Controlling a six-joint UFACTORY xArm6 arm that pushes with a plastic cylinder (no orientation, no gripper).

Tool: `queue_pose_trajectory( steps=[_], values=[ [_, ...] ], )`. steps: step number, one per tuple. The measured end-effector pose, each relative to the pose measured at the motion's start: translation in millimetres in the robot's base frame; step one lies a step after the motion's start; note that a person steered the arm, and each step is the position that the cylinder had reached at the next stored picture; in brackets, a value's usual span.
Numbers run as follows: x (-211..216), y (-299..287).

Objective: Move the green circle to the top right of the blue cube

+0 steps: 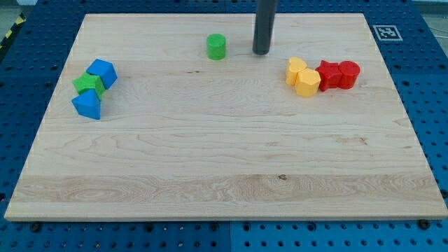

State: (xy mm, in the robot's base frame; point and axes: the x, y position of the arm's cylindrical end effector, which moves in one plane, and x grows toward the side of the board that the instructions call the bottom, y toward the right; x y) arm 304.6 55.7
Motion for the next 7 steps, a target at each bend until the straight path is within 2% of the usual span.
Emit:
queue_pose_trajectory(
  steps=[2, 4, 6, 7],
  values=[
    [-6.9, -58.6],
    [-36.9, -87.6],
    [-34.2, -97.9],
    [-23.2, -75.7]
  ],
)
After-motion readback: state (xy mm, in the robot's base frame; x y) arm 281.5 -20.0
